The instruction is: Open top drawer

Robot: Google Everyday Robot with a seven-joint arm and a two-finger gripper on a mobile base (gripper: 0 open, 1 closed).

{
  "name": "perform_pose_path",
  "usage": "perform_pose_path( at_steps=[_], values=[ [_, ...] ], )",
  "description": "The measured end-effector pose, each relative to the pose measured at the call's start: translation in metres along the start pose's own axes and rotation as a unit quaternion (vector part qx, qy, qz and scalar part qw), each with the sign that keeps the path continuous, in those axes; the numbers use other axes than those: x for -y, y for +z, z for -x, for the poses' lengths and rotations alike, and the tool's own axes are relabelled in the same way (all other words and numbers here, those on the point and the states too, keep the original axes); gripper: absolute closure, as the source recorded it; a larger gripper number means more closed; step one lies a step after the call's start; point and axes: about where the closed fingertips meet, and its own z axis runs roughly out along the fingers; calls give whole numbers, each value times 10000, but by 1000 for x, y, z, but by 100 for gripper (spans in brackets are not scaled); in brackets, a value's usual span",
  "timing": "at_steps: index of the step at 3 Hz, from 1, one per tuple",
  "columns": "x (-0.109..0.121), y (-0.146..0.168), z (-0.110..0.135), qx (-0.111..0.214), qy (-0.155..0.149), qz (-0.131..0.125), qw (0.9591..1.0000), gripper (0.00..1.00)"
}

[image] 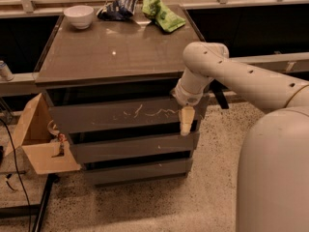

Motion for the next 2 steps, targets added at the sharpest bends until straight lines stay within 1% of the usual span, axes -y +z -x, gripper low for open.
perform_pose_path(
  at_steps=[1,2],
  values=[
    [3,6,0,17,-10,66,10000,0],
    [2,9,1,30,-31,218,9998,0]
  ],
)
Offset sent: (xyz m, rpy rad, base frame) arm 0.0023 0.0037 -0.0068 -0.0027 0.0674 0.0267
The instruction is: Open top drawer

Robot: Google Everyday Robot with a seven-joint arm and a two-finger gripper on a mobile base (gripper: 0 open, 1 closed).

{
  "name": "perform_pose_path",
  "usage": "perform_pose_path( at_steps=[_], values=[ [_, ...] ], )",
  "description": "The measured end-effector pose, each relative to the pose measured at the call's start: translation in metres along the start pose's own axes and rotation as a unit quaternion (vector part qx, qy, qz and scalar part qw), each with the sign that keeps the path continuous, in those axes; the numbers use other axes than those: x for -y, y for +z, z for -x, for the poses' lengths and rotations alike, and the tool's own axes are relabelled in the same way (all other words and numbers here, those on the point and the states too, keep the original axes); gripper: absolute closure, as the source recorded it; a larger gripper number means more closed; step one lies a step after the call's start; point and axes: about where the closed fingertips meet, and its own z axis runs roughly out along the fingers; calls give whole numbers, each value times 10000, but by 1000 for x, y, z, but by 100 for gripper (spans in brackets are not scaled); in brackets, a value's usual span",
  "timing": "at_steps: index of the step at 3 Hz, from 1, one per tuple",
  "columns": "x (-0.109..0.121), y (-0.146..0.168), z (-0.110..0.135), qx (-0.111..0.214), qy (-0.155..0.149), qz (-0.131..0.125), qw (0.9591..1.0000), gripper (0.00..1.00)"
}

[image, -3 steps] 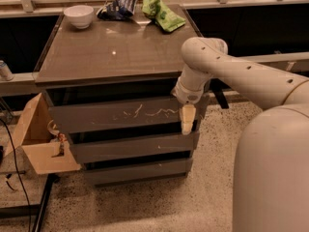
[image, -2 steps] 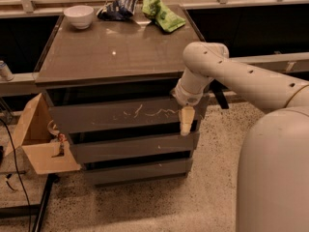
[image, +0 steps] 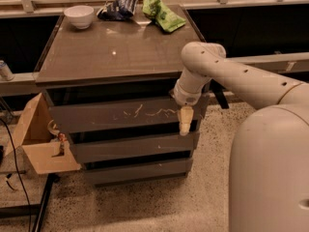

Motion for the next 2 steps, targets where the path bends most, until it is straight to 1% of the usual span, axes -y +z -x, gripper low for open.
perform_pose_path(
  at_steps=[1,2],
  values=[
    [-6,2,0,-11,23,168,9999,0],
    [-22,2,-6,-37,162,346,9993,0]
  ],
)
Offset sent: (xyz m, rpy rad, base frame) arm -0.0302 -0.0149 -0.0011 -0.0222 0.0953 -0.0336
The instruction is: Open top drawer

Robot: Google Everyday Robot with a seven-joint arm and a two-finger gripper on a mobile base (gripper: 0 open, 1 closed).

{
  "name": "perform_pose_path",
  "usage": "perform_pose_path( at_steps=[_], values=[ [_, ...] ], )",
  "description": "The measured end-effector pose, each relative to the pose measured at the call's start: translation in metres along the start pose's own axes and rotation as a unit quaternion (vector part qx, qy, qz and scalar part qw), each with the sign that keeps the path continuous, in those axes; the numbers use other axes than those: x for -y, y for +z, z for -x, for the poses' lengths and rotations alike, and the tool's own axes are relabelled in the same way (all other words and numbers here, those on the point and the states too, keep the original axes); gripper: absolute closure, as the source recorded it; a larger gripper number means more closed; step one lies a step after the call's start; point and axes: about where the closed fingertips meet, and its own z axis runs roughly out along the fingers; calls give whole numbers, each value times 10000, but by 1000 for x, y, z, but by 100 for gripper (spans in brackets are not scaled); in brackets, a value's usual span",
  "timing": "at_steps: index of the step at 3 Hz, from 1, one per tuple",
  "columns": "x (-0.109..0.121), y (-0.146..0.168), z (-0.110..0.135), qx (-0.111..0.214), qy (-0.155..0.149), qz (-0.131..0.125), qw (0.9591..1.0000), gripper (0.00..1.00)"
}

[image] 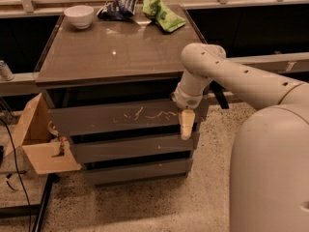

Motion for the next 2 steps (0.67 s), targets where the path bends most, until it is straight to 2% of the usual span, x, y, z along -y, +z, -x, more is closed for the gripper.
perform_pose_path(
  at_steps=[1,2],
  values=[
    [-11,0,-3,-27,80,96,9999,0],
    [-11,-2,-2,-27,80,96,9999,0]
  ],
)
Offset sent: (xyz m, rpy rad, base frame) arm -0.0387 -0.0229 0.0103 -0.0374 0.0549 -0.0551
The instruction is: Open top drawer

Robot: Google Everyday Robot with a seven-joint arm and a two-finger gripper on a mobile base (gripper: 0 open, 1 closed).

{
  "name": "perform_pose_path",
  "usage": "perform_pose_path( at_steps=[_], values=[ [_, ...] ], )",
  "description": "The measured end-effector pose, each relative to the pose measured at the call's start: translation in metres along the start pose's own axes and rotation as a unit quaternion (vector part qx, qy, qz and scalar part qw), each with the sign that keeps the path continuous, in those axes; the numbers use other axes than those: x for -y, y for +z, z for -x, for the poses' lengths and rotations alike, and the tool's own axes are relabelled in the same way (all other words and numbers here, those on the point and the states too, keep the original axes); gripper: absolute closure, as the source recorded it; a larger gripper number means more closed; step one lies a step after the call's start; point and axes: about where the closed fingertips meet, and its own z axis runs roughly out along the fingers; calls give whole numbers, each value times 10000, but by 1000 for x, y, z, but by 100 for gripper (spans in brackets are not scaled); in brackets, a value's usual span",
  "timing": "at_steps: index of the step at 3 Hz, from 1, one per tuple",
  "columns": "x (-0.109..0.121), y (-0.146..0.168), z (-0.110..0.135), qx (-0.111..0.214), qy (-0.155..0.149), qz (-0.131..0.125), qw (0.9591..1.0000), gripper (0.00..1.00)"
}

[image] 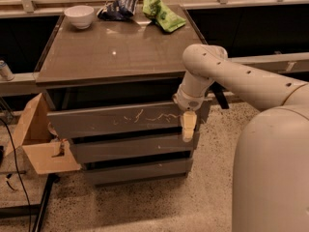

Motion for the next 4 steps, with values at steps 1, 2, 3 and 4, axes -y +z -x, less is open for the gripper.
perform_pose_path(
  at_steps=[1,2,3,4],
  values=[
    [-28,-14,-4,-114,124,197,9997,0],
    [-29,-13,-3,-102,111,211,9997,0],
    [-40,-12,6,36,-13,326,9995,0],
    [-56,-14,14,188,-119,480,9986,0]
  ],
)
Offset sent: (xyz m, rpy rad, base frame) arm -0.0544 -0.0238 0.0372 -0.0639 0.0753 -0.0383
